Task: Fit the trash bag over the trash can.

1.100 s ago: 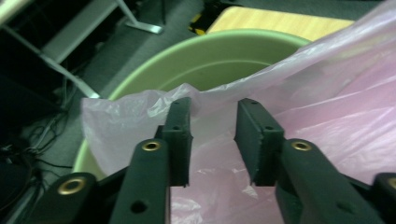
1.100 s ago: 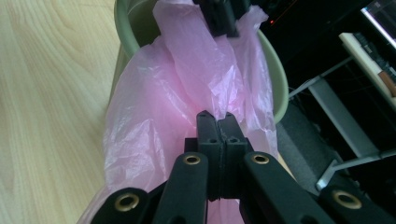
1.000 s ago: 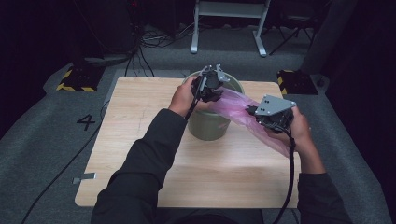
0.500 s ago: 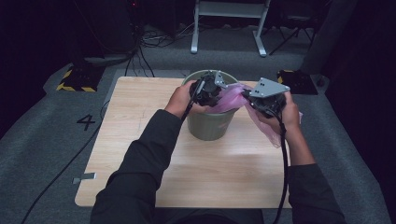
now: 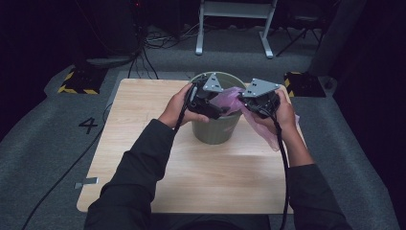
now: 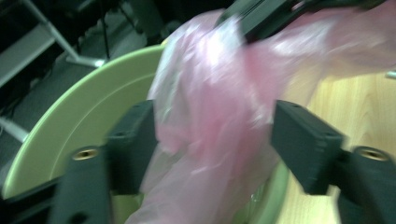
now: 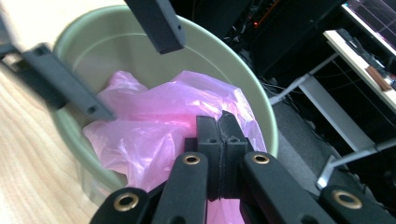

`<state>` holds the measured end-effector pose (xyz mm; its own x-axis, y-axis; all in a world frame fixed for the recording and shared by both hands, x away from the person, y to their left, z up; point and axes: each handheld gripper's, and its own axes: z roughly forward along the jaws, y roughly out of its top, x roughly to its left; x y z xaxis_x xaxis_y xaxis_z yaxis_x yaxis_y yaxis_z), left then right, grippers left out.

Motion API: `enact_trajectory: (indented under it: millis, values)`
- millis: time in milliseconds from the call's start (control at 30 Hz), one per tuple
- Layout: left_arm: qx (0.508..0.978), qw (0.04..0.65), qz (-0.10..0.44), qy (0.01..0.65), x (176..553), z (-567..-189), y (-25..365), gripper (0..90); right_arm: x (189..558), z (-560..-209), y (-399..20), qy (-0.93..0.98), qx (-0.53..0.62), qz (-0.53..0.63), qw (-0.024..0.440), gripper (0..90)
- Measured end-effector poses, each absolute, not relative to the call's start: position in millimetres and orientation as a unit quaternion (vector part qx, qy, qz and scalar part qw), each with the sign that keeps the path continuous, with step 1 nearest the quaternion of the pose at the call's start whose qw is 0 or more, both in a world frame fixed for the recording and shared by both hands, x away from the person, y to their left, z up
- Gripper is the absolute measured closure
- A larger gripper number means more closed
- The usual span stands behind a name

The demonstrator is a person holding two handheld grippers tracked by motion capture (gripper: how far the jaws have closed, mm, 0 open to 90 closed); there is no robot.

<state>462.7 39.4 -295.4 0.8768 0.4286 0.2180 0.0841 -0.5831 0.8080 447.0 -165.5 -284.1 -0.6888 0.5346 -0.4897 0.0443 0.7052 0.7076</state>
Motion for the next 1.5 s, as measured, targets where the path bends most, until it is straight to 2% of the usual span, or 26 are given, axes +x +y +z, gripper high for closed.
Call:
enact_trajectory:
  millis: [133,200,233,267,300,333,433,467,533,567,600,633,700,900,1100,1133,1167,1233,1267,1300,1367,1400,1433,1500]
  values:
    - [0.867,0.42,0.228,0.142,459,-300,30,32.1,445,-281,-165,0.85,0.167,0.356,0.351,89.9]
    - [0.868,0.419,0.225,0.14,460,-302,28,42.8,443,-280,-165,0.849,0.164,0.361,0.349,89.9]
    - [0.869,0.416,0.228,0.143,462,-303,27,53.7,441,-280,-165,0.849,0.163,0.367,0.345,89.6]
    - [0.87,0.414,0.227,0.141,463,-304,27,53.7,441,-280,-165,0.849,0.163,0.367,0.345,89.6]
    - [0.872,0.407,0.233,0.139,464,-304,27,58.5,440,-280,-165,0.848,0.162,0.369,0.344,89.0]
    - [0.871,0.406,0.237,0.14,464,-305,27,70.3,439,-281,-166,0.846,0.163,0.375,0.342,85.6]
    - [0.87,0.398,0.254,0.143,466,-306,27,81.7,437,-281,-168,0.845,0.161,0.384,0.335,82.4]
    - [0.87,0.39,0.264,0.147,467,-307,27,81.7,436,-281,-169,0.844,0.162,0.386,0.335,76.6]
    - [0.871,0.384,0.265,0.153,469,-308,29,85.5,434,-280,-173,0.837,0.174,0.397,0.333,59.5]
    - [0.87,0.383,0.269,0.155,470,-308,30,86.6,432,-279,-178,0.832,0.188,0.41,0.322,44.5]
    - [0.869,0.382,0.271,0.158,471,-308,32,86.6,432,-279,-178,0.832,0.188,0.41,0.322,44.5]
    - [0.868,0.381,0.27,0.167,474,-309,36,87.0,428,-280,-184,0.831,0.196,0.411,0.319,36.4]
    - [0.868,0.38,0.271,0.17,476,-309,38,87.1,425,-282,-191,0.828,0.205,0.417,0.314,30.2]
    - [0.864,0.386,0.261,0.192,484,-310,54,85.6,412,-294,-218,0.83,0.215,0.424,0.292,26.2]
    - [0.86,0.388,0.263,0.203,488,-312,67,83.8,410,-306,-240,0.826,0.233,0.438,0.269,26.8]
    - [0.857,0.395,0.261,0.203,489,-312,69,83.2,411,-309,-244,0.825,0.239,0.441,0.26,32.9]
    - [0.853,0.403,0.259,0.207,489,-313,74,81.1,414,-314,-251,0.825,0.238,0.453,0.24,49.0]
    - [0.851,0.412,0.252,0.208,489,-313,78,78.3,415,-318,-250,0.829,0.23,0.454,0.234,64.3]
    - [0.848,0.415,0.251,0.212,488,-313,80,74.3,415,-320,-249,0.83,0.227,0.45,0.24,70.2]
    - [0.848,0.415,0.251,0.212,488,-313,80,64.5,415,-321,-247,0.831,0.223,0.451,0.239,78.3]
    - [0.844,0.418,0.247,0.227,487,-312,83,44.8,414,-322,-245,0.828,0.212,0.459,0.241,86.0]
    - [0.837,0.422,0.251,0.24,484,-313,84,44.8,414,-322,-245,0.828,0.212,0.459,0.241,86.0]
    - [0.824,0.434,0.264,0.25,475,-313,87,28.0,413,-322,-243,0.829,0.205,0.463,0.239,89.0]
    - [0.808,0.449,0.283,0.258,466,-310,92,21.2,413,-320,-241,0.827,0.208,0.461,0.246,89.2]
